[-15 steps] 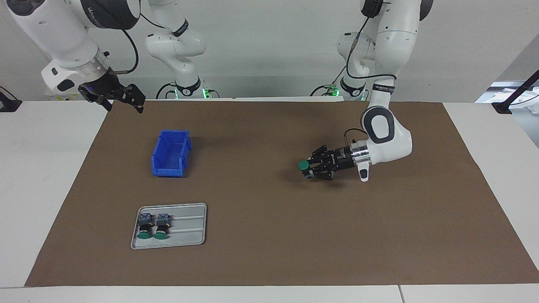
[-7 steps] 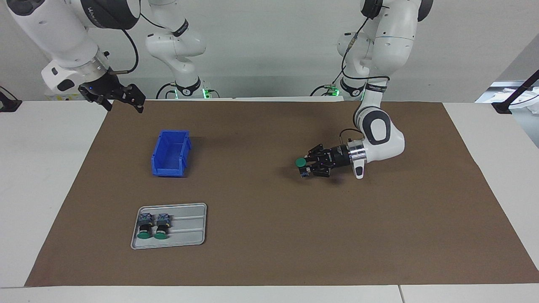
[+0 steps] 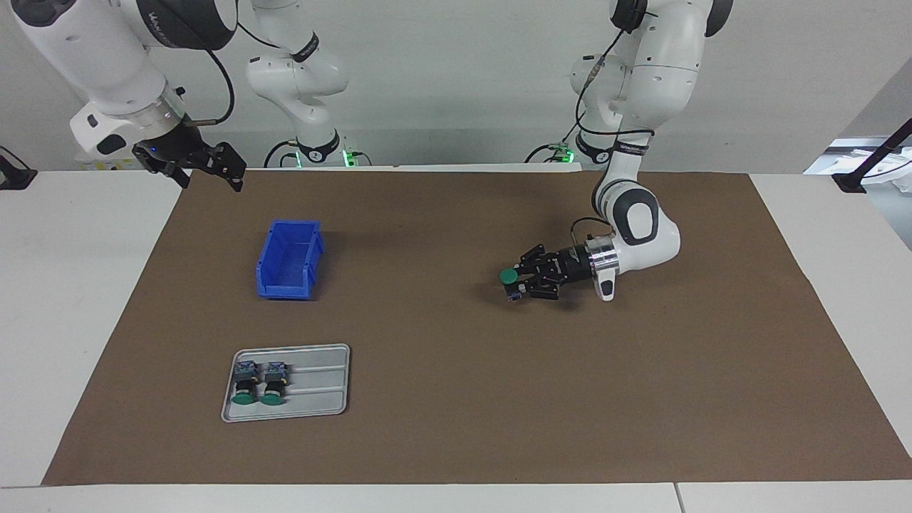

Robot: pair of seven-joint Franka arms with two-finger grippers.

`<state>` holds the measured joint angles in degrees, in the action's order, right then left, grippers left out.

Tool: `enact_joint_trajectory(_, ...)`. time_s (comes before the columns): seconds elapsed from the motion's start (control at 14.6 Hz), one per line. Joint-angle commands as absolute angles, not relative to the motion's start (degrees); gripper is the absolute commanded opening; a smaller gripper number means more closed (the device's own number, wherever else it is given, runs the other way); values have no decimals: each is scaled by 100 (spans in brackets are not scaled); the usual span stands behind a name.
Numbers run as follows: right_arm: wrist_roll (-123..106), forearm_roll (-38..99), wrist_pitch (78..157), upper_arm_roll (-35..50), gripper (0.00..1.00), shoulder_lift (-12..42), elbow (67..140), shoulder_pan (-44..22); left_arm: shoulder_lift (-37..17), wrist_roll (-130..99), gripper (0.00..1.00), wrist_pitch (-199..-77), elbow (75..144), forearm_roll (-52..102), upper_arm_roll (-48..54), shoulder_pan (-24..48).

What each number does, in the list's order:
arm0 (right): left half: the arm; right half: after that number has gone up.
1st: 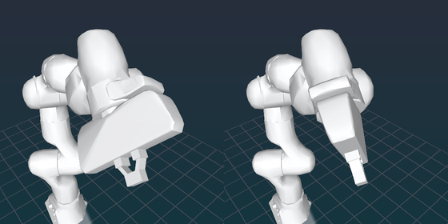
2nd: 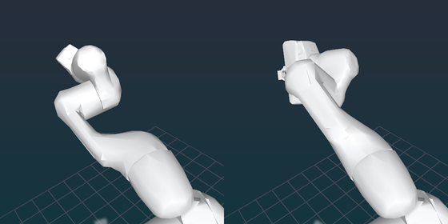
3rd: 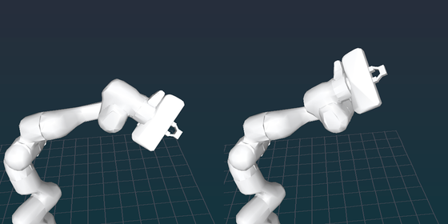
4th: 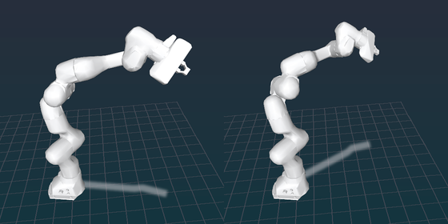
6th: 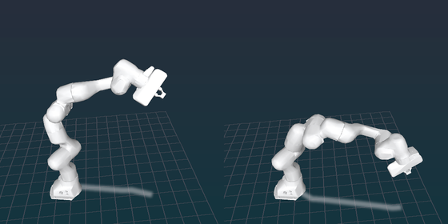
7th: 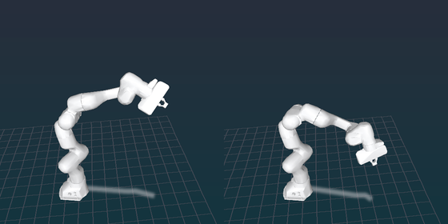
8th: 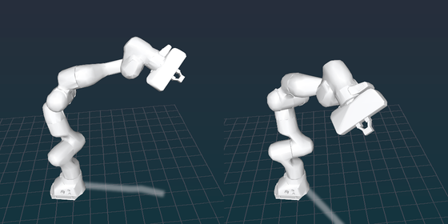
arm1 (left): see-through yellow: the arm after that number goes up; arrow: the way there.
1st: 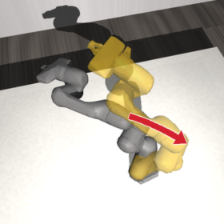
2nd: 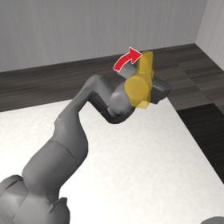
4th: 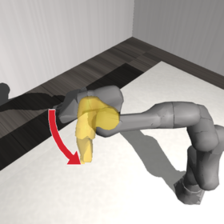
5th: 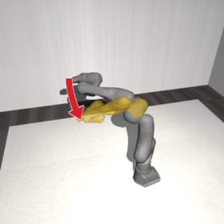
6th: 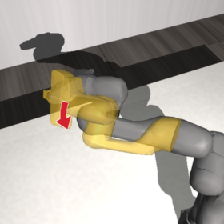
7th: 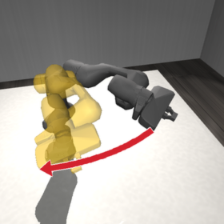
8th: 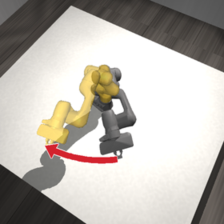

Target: Place and press button with both arms

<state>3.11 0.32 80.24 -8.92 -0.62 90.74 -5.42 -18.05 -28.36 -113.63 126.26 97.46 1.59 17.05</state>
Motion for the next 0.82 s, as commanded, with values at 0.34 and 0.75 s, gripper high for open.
enact_joint_trajectory(0.34, 237, 9, 8095, -870, 99, -185, 9228, -501, -1907, -2470, 10, -11390, 12823, 10134, 149, 1889)
enact_joint_trajectory(0.75, 229, 9, 8103, -870, 99, -185, 9229, -501, -1907, -2426, 17, -11478, 12832, 10134, 149, 1960)
